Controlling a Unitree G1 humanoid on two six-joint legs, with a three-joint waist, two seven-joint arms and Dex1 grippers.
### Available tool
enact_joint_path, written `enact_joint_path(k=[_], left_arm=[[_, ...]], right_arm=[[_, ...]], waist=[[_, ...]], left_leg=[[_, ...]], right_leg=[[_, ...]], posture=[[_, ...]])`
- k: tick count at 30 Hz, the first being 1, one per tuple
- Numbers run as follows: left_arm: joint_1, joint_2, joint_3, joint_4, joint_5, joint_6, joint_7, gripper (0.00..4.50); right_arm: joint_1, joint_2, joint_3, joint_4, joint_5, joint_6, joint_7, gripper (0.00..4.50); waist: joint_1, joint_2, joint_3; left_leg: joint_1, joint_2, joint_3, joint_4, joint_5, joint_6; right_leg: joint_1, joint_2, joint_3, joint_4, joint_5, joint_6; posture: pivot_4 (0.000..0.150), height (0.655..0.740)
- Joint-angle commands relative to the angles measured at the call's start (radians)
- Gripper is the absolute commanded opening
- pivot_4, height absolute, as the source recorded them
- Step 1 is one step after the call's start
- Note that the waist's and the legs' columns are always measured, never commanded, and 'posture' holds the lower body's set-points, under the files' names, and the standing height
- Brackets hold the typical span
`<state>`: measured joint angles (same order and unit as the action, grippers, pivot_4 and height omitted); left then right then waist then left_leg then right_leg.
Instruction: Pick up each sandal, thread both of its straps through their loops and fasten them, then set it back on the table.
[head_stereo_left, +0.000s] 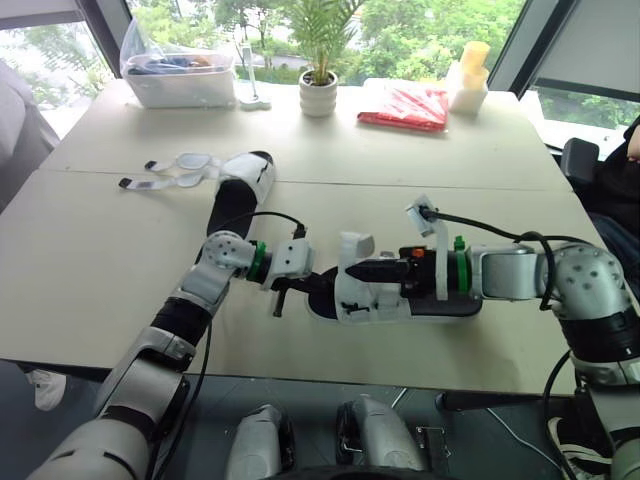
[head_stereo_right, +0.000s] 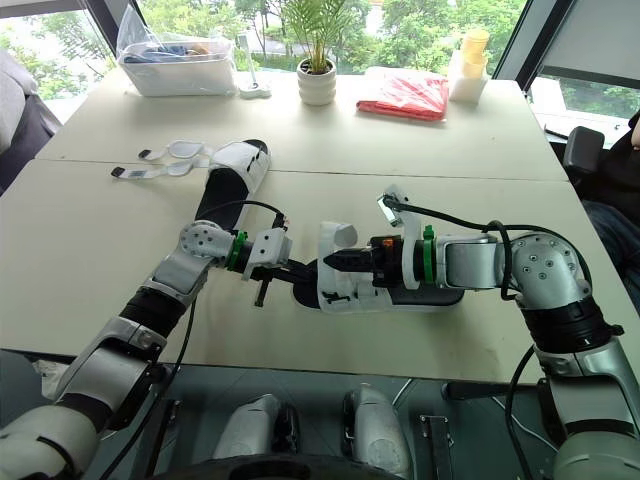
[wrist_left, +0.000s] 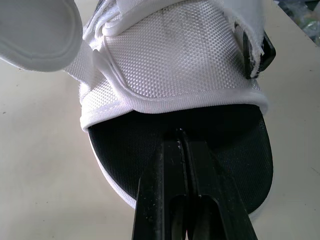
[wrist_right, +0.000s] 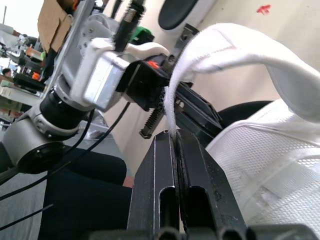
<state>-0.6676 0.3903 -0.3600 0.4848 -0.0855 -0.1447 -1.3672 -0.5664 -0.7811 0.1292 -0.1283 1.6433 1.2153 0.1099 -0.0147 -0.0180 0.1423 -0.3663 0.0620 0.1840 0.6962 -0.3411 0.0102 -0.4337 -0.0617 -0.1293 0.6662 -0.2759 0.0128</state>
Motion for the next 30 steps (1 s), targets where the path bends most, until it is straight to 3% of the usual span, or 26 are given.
enact_joint_path(k=[1, 5, 9, 12, 15, 20, 23, 26, 30], left_arm=[[0.027, 0.015, -0.027, 0.014, 0.043, 0.009, -0.001, 0.00], [0.030, 0.016, -0.027, 0.011, 0.042, 0.012, 0.001, 0.00], [0.034, 0.020, -0.026, 0.009, 0.043, 0.011, 0.001, 0.00], [0.034, 0.022, -0.026, 0.010, 0.042, 0.010, 0.001, 0.00], [0.029, 0.022, -0.025, 0.012, 0.042, 0.011, 0.002, 0.00], [0.023, 0.018, -0.024, 0.014, 0.042, 0.012, 0.005, 0.00], [0.022, 0.017, -0.024, 0.017, 0.042, 0.010, 0.005, 0.00], [0.021, 0.017, -0.024, 0.019, 0.043, 0.008, 0.006, 0.00], [0.019, 0.014, -0.025, 0.024, 0.044, 0.004, 0.007, 0.00]], right_arm=[[-0.010, -0.009, -0.037, -0.015, -0.068, 0.021, 0.041, 0.06], [0.004, 0.006, -0.032, -0.044, -0.190, 0.019, 0.075, 0.06], [0.001, 0.057, -0.066, -0.026, -0.184, 0.035, 0.063, 0.06], [0.003, 0.075, -0.082, -0.031, -0.183, 0.054, 0.058, 0.83], [0.008, 0.086, -0.090, -0.038, -0.177, 0.081, 0.050, 2.34], [0.028, 0.101, -0.086, -0.072, -0.199, 0.110, 0.046, 2.34], [0.039, 0.108, -0.093, -0.079, -0.204, 0.118, 0.039, 1.40], [0.044, 0.107, -0.099, -0.091, -0.203, 0.132, 0.045, 0.03], [0.032, 0.104, -0.114, -0.090, -0.178, 0.150, 0.052, 0.03]], waist=[[0.000, 0.000, 0.000], [-0.001, 0.000, 0.000], [-0.002, 0.000, 0.000], [-0.002, 0.000, 0.000], [-0.002, 0.000, 0.000], [-0.002, 0.000, 0.000], [-0.002, 0.000, 0.000], [-0.002, 0.000, 0.000], [-0.002, 0.000, 0.000]], left_leg=[[0.000, 0.000, 0.000, 0.000, 0.000, 0.000], [0.000, 0.000, 0.000, 0.000, 0.000, 0.000], [0.000, 0.000, 0.000, 0.000, 0.000, 0.000], [0.000, 0.000, 0.000, 0.000, 0.000, 0.000], [0.000, 0.000, 0.000, 0.000, 0.000, 0.000], [0.000, 0.000, 0.000, 0.000, 0.000, 0.000], [0.000, 0.000, 0.000, 0.000, 0.000, 0.000], [0.000, 0.000, 0.000, 0.000, 0.000, 0.000], [0.000, 0.000, 0.000, 0.000, 0.000, 0.000]], right_leg=[[0.000, 0.000, 0.000, 0.000, 0.000, 0.000], [0.000, 0.000, 0.000, 0.000, 0.000, 0.000], [0.000, 0.000, 0.000, 0.000, 0.000, 0.000], [0.000, 0.000, 0.000, 0.000, 0.000, 0.000], [0.000, 0.000, 0.000, 0.000, 0.000, 0.000], [0.000, 0.000, 0.000, 0.000, 0.000, 0.000], [0.000, 0.000, 0.000, 0.000, 0.000, 0.000], [0.000, 0.000, 0.000, 0.000, 0.000, 0.000], [0.000, 0.000, 0.000, 0.000, 0.000, 0.000]], posture=[[0.150, 0.7278], [0.150, 0.7278], [0.150, 0.7278], [0.150, 0.7278], [0.150, 0.7278], [0.150, 0.7278], [0.150, 0.7278], [0.150, 0.7278], [0.150, 0.7278]])
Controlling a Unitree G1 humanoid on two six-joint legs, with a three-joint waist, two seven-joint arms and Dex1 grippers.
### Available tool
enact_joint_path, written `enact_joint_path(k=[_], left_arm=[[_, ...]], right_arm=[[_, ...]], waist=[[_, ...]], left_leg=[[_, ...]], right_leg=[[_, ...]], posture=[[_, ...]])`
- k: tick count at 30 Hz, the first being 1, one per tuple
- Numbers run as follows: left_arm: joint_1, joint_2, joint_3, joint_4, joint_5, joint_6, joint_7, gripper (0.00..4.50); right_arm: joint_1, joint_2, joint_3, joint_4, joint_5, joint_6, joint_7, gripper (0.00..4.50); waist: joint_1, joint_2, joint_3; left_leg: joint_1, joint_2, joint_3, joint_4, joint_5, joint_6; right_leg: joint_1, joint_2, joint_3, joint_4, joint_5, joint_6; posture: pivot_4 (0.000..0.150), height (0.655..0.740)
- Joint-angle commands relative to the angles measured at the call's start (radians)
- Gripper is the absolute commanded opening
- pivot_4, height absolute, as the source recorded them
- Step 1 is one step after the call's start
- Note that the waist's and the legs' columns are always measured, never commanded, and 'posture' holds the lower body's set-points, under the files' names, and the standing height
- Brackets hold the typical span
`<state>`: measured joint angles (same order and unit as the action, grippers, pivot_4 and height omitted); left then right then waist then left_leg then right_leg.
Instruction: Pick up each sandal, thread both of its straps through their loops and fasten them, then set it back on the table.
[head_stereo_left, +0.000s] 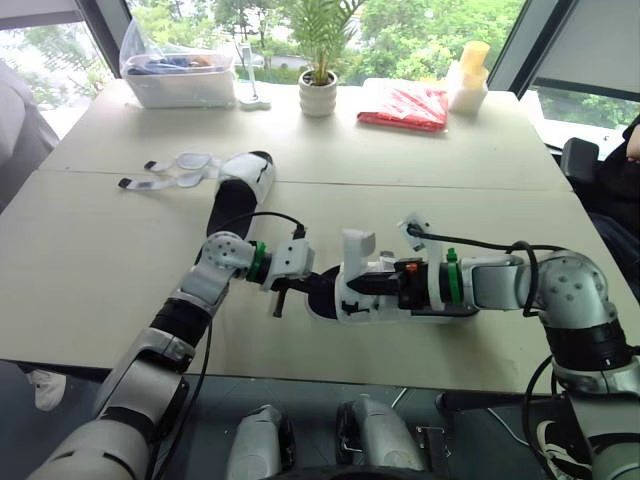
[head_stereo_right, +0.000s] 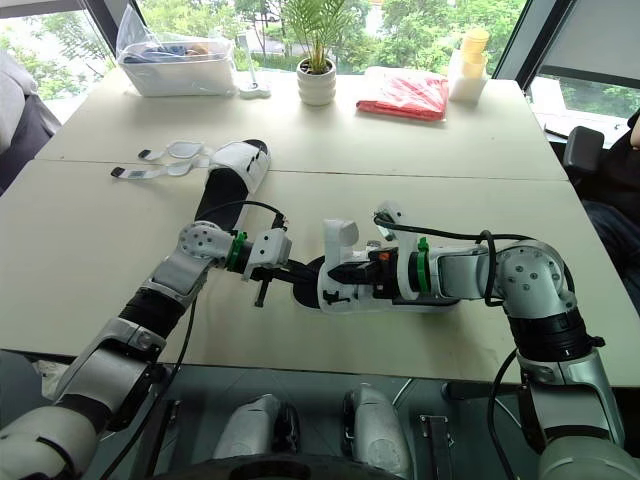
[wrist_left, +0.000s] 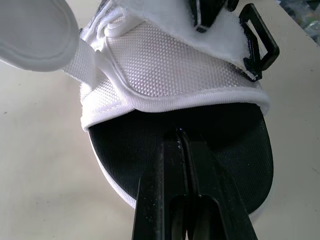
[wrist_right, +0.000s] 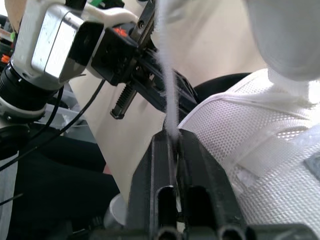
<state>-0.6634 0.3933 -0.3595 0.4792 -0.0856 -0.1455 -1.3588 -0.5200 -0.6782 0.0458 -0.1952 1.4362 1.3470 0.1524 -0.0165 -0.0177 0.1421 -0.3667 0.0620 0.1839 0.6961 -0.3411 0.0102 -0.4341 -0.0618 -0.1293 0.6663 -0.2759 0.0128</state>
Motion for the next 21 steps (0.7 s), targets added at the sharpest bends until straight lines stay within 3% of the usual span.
enact_joint_path(k=[1, 10, 21], left_arm=[[0.017, 0.011, -0.026, 0.028, 0.044, 0.004, -0.001, 0.00], [0.027, 0.010, -0.032, 0.019, 0.046, -0.003, 0.000, 0.00], [0.051, 0.025, -0.027, -0.012, 0.043, 0.009, 0.013, 0.00]], right_arm=[[-0.022, -0.001, -0.035, -0.018, 0.039, 0.024, 0.009, 0.03], [-0.156, -0.035, -0.052, 0.195, 0.133, 0.145, 0.027, 0.03], [-0.167, 0.010, -0.041, 0.322, 0.215, 0.188, -0.063, 0.03]], waist=[[0.000, 0.000, 0.000], [0.000, 0.000, 0.000], [-0.002, 0.000, 0.000]], left_leg=[[0.000, 0.000, 0.000, 0.000, 0.000, 0.000], [-0.001, 0.000, 0.000, 0.000, 0.000, 0.000], [-0.003, 0.000, 0.000, 0.000, 0.000, 0.000]], right_leg=[[0.000, 0.000, 0.000, 0.000, 0.000, 0.000], [-0.001, 0.000, 0.000, 0.000, 0.000, 0.000], [-0.002, 0.000, 0.000, 0.000, 0.000, 0.000]], posture=[[0.150, 0.7278], [0.150, 0.7278], [0.150, 0.7278]])
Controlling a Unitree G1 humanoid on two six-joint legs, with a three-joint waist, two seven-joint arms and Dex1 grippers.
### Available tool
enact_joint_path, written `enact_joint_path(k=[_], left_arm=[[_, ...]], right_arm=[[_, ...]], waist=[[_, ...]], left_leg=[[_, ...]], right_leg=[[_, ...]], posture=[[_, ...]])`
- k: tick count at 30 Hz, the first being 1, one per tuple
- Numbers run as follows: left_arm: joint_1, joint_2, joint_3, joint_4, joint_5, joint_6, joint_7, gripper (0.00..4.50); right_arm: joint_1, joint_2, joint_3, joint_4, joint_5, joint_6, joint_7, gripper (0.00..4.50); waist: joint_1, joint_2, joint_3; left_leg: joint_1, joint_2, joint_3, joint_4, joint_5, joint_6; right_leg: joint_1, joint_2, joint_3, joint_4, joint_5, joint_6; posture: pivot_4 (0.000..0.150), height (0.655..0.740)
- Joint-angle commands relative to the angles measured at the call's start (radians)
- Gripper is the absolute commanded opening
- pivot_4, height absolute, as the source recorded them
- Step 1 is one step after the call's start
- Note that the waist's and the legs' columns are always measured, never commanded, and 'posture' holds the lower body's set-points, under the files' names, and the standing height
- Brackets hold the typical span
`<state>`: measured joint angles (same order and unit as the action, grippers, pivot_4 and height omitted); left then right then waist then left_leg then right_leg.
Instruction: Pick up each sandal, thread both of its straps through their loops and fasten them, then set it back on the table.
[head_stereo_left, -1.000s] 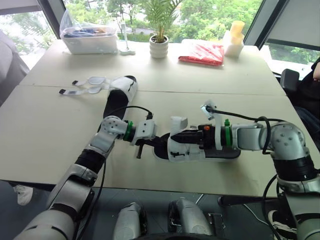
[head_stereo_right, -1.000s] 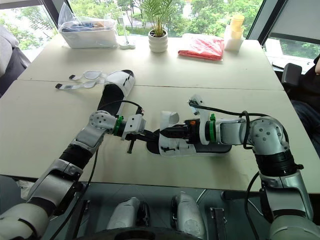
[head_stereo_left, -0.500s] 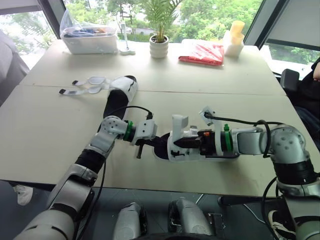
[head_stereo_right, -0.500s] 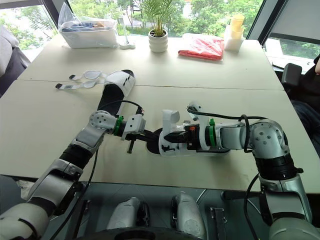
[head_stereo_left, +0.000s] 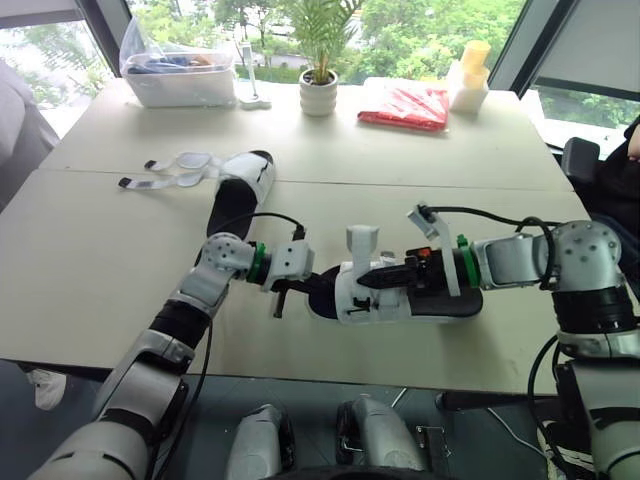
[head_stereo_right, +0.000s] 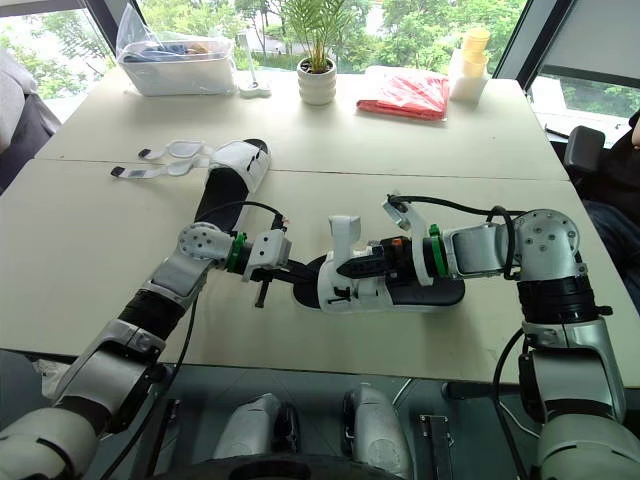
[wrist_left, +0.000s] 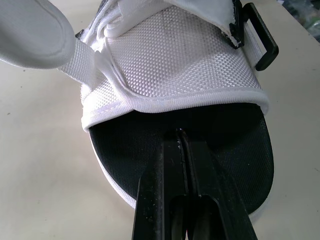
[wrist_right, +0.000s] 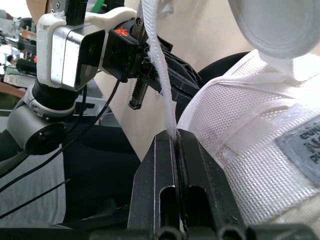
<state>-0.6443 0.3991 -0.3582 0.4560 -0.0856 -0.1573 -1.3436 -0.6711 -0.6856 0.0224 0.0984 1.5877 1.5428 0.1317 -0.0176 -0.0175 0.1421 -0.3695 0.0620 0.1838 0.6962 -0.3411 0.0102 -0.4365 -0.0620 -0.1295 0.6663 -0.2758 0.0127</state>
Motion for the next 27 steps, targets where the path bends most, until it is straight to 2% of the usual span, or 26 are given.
enact_joint_path(k=[1, 9, 12, 15, 19, 27], left_arm=[[0.035, 0.021, -0.028, 0.007, 0.043, 0.022, -0.002, 0.00], [0.037, 0.027, -0.028, 0.000, 0.041, 0.029, 0.001, 0.00], [0.038, 0.027, -0.028, -0.002, 0.041, 0.033, 0.002, 0.00], [0.039, 0.027, -0.028, -0.005, 0.041, 0.033, 0.003, 0.00], [0.038, 0.024, -0.028, -0.006, 0.039, 0.034, 0.006, 0.00], [0.036, 0.025, -0.028, -0.001, 0.040, 0.034, 0.008, 0.00]], right_arm=[[-0.015, 0.025, -0.015, 0.045, 0.092, -0.016, -0.067, 0.03], [-0.005, 0.004, 0.066, 0.070, 0.335, -0.103, -0.241, 0.03], [0.008, -0.014, 0.095, 0.051, 0.384, -0.123, -0.255, 0.03], [0.021, -0.040, 0.111, 0.022, 0.384, -0.125, -0.246, 0.03], [0.048, -0.079, 0.116, -0.044, 0.222, -0.093, -0.177, 0.03], [0.036, -0.085, 0.101, -0.058, 0.126, -0.081, -0.075, 0.03]], waist=[[-0.001, 0.000, 0.000], [-0.003, 0.000, 0.000], [-0.003, 0.000, 0.000], [-0.003, 0.000, 0.000], [-0.003, 0.000, 0.000], [-0.001, 0.000, 0.000]], left_leg=[[0.000, 0.000, 0.000, 0.000, 0.000, 0.000], [-0.001, 0.000, 0.000, 0.000, 0.000, 0.000], [-0.001, 0.000, 0.000, 0.000, 0.000, 0.000], [-0.001, 0.000, 0.000, 0.000, 0.000, 0.000], [-0.002, 0.000, 0.000, 0.000, 0.000, 0.000], [-0.002, 0.000, 0.000, 0.000, 0.000, 0.000]], right_leg=[[0.000, 0.000, 0.000, 0.000, 0.000, 0.000], [-0.001, 0.000, 0.000, 0.000, 0.000, 0.000], [-0.001, 0.000, 0.000, 0.000, 0.000, 0.000], [-0.001, 0.000, 0.000, 0.000, 0.000, 0.000], [-0.002, 0.000, 0.000, 0.000, 0.000, 0.000], [-0.002, 0.000, 0.000, 0.000, 0.000, 0.000]], posture=[[0.150, 0.7278], [0.150, 0.7278], [0.150, 0.7278], [0.150, 0.7278], [0.150, 0.7278], [0.150, 0.7278]])
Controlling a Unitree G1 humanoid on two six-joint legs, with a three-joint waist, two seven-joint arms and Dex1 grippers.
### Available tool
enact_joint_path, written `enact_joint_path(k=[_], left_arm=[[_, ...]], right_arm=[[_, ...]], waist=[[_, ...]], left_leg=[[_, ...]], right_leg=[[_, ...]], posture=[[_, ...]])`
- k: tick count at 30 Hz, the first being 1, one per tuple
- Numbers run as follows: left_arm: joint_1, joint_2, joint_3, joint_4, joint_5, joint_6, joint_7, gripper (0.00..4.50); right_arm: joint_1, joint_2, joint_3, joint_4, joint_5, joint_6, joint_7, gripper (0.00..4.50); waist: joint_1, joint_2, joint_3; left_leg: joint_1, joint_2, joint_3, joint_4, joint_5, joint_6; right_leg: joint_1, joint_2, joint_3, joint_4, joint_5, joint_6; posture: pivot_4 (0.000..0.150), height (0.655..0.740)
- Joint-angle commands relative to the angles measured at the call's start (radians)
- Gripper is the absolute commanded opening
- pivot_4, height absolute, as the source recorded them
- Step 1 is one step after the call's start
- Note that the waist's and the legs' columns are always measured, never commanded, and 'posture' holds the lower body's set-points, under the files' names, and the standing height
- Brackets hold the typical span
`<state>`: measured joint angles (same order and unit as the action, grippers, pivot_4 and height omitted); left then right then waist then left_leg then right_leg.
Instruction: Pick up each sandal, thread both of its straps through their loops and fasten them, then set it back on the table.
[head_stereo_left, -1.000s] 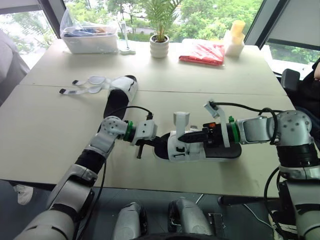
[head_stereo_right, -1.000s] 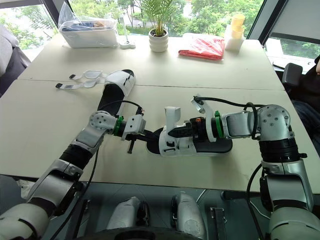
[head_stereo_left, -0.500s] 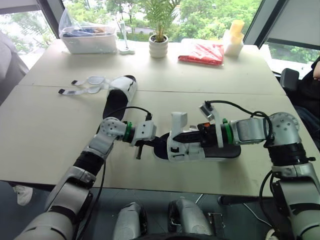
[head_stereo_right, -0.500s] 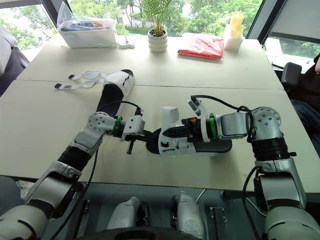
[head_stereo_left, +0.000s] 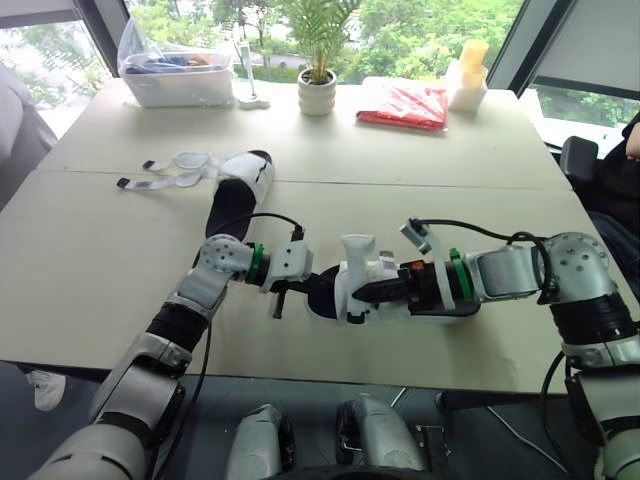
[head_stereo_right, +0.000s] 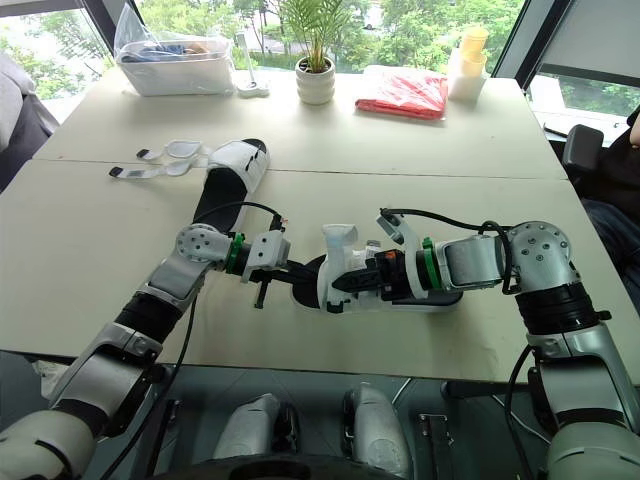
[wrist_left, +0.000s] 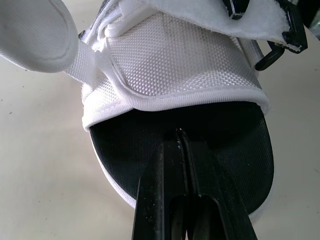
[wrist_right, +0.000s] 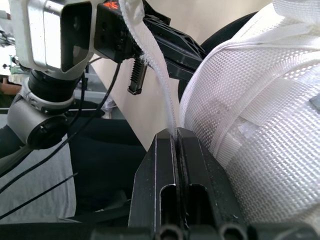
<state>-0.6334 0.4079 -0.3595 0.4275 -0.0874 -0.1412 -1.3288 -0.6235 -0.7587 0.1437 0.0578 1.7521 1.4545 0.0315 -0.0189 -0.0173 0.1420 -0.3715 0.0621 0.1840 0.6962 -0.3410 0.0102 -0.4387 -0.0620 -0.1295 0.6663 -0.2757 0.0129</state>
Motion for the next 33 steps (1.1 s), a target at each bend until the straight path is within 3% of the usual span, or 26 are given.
enact_joint_path(k=[1, 7, 19, 33], left_arm=[[0.025, 0.016, -0.027, 0.027, 0.041, 0.018, -0.007, 0.00], [0.023, 0.015, -0.028, 0.029, 0.041, 0.015, -0.008, 0.00], [0.020, 0.015, -0.027, 0.034, 0.042, 0.015, -0.008, 0.00], [0.005, 0.005, -0.029, 0.065, 0.047, -0.002, -0.008, 0.00]], right_arm=[[-0.027, -0.005, -0.029, -0.002, -0.035, 0.000, 0.028, 0.03], [-0.135, 0.018, -0.057, 0.116, 0.043, -0.021, 0.008, 0.03], [-0.038, 0.013, -0.033, 0.031, 0.060, 0.002, -0.005, 0.03], [0.016, 0.042, -0.015, -0.031, -0.124, 0.024, 0.052, 0.03]], waist=[[-0.001, 0.000, 0.000], [0.000, 0.000, 0.000], [0.000, 0.000, 0.000], [0.000, 0.000, 0.000]], left_leg=[[0.000, 0.000, 0.000, 0.000, 0.000, 0.000], [0.000, 0.000, 0.000, 0.000, 0.000, 0.000], [-0.001, 0.000, 0.000, 0.000, 0.000, 0.000], [0.000, 0.000, 0.000, 0.000, 0.000, 0.000]], right_leg=[[0.000, 0.000, 0.000, 0.000, 0.000, 0.000], [0.000, 0.000, 0.000, 0.000, 0.000, 0.000], [-0.001, 0.000, 0.000, 0.000, 0.000, 0.000], [-0.001, 0.000, 0.000, 0.000, 0.000, 0.000]], posture=[[0.150, 0.7278], [0.150, 0.7278], [0.150, 0.7278], [0.150, 0.7278]])
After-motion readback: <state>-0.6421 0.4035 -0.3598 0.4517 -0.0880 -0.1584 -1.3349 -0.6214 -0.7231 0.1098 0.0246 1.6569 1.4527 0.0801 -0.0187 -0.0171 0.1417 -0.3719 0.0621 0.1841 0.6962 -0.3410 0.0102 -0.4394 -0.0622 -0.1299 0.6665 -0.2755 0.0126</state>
